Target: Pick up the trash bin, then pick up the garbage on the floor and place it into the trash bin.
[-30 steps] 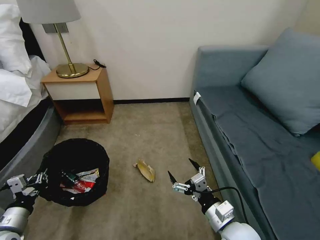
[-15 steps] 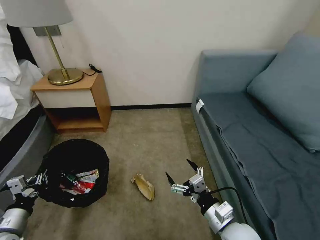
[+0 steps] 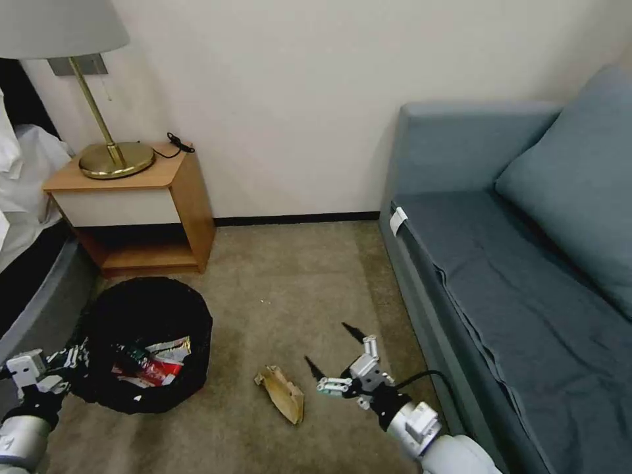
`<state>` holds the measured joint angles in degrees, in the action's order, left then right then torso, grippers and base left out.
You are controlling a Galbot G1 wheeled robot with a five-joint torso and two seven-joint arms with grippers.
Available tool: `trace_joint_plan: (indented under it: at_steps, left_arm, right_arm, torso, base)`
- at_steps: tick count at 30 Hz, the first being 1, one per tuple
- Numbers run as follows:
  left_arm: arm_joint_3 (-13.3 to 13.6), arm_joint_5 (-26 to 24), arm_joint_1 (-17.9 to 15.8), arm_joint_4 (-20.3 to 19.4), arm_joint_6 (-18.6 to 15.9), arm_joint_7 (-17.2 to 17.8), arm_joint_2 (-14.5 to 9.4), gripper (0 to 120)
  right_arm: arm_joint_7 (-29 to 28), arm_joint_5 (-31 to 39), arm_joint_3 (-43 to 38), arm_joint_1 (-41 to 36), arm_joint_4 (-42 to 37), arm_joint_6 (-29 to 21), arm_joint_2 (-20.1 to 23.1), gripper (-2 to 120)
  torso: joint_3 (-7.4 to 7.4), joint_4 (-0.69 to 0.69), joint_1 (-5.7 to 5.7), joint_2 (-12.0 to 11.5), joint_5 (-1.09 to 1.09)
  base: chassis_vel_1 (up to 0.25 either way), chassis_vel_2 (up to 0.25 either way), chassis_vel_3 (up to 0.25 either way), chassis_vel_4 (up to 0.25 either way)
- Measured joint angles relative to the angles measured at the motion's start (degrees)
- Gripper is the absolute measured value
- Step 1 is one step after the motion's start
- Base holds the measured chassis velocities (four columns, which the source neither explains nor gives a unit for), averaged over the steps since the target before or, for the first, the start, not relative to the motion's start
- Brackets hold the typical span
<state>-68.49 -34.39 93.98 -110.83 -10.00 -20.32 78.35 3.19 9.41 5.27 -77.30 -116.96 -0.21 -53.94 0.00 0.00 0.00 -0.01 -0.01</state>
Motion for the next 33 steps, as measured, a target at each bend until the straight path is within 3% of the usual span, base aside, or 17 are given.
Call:
trace_joint_plan:
  at_steps: [6,10,13,19,27,33]
  left_arm:
    - [-1.06,0.06,1.06,0.16,0.59,-0.72,0.48,6]
    - [-2.71,0.33,2.53,0.89,1.41,-1.79,0.93,6]
    - [-2.89,0.33,2.65,0.94,1.46,-1.9,0.97,6]
    - [-3.71,0.32,2.46,1.06,1.5,-2.23,0.98,6]
    - [-4.43,0.37,1.31,1.27,1.23,-3.14,0.23,6]
    - [-3.73,0.84,0.08,1.34,1.26,-3.87,-0.38,6]
  right_arm:
    - [-0.48,6.75,8.53,6.96,2.34,-5.01,2.08,100]
    - [-2.12,16.55,19.34,18.15,7.18,-10.34,1.97,100]
    - [-2.46,17.61,20.62,19.47,7.87,-10.95,1.65,100]
    - [-3.92,25.1,31.91,34.6,19.65,-13.43,-4.82,100]
    - [0.04,28.57,35.69,41.92,31.0,-19.51,-11.9,100]
    - [5.53,26.56,36.1,44.11,40.34,-21.82,-17.8,100]
  torso:
    - [0.0,-0.01,0.0,0.0,0.0]
    - [0.0,0.01,0.0,0.0,-0.01]
    - [0.0,0.01,0.0,0.0,0.0]
    - [0.0,0.01,0.01,0.0,-0.01]
    - [0.01,0.0,0.0,0.0,0.0]
    - [0.01,0.01,0.0,0.01,0.0]
  base:
    - [0.0,0.0,0.0,0.0]
    - [0.0,0.0,0.0,0.0]
    - [0.0,0.0,0.0,0.0]
    - [0.0,0.0,0.0,0.0]
    - [0.0,0.0,0.0,0.0]
    - [0.0,0.0,0.0,0.0]
